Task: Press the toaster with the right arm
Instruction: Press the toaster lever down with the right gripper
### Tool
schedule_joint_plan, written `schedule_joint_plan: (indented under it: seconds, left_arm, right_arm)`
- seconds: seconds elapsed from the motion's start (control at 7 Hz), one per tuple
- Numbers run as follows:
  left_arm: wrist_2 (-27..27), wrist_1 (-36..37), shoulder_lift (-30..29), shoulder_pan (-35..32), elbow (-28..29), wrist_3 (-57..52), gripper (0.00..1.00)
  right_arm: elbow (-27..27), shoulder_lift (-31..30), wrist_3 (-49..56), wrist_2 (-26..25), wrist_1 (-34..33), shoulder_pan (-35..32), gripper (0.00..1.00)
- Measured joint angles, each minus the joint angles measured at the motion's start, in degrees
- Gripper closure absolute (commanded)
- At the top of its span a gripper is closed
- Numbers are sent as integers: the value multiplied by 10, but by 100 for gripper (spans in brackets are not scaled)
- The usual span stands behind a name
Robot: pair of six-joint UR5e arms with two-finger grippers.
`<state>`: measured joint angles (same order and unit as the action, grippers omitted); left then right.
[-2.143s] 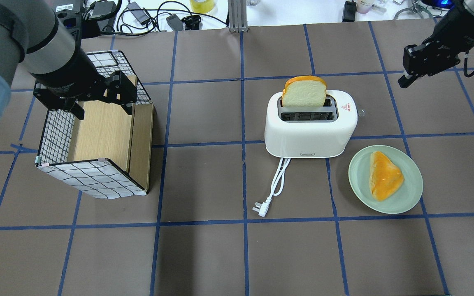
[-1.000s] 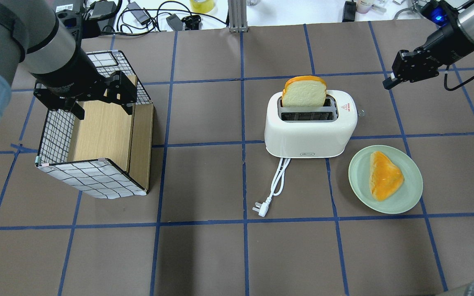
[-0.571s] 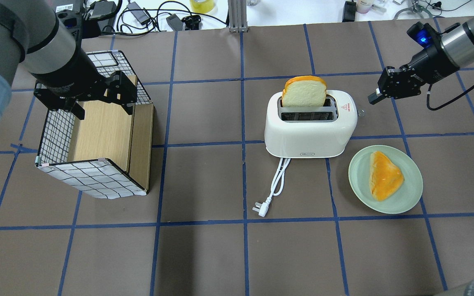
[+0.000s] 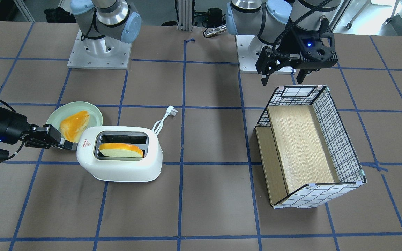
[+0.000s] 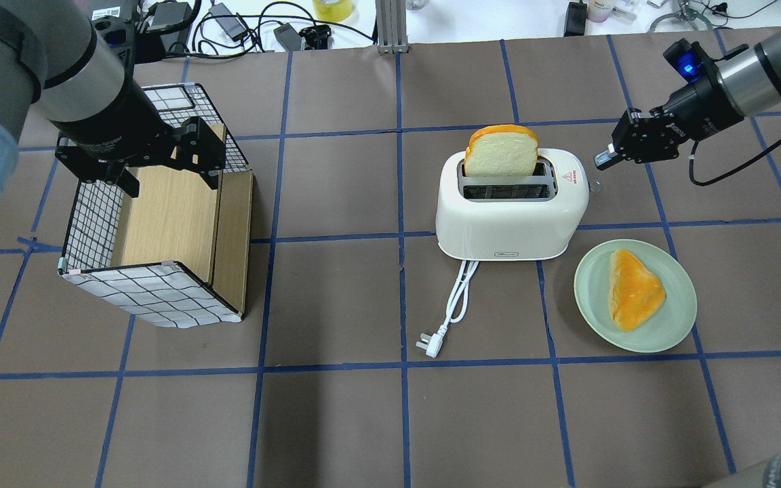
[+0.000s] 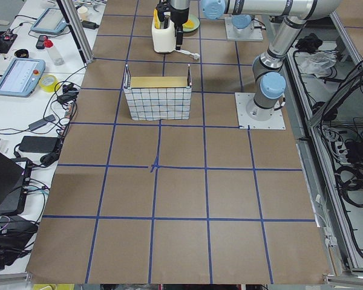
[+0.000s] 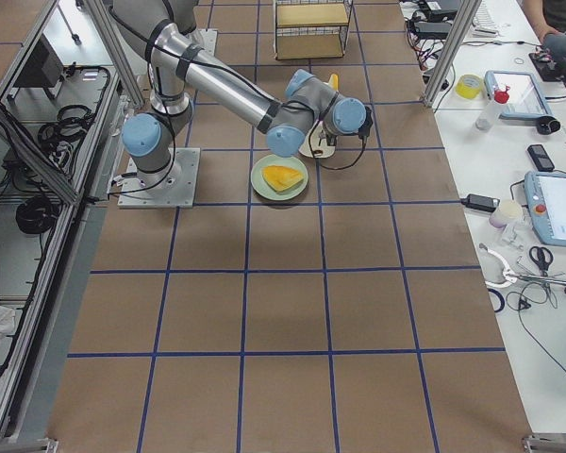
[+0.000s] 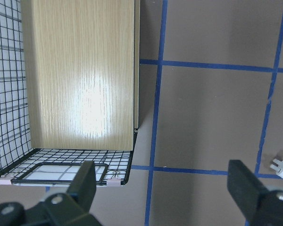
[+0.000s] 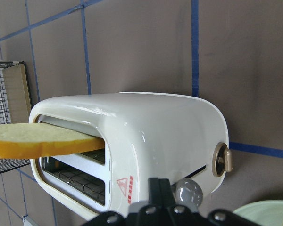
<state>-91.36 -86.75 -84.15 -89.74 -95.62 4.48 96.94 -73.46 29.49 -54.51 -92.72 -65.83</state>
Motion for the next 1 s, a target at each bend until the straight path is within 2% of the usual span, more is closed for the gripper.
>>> schedule_joint_plan:
  seconds: [1.0]
  left_arm:
    - [0, 0, 0, 0, 0, 0, 0]
  right_arm:
    - [17, 5, 0, -9, -12, 0, 100]
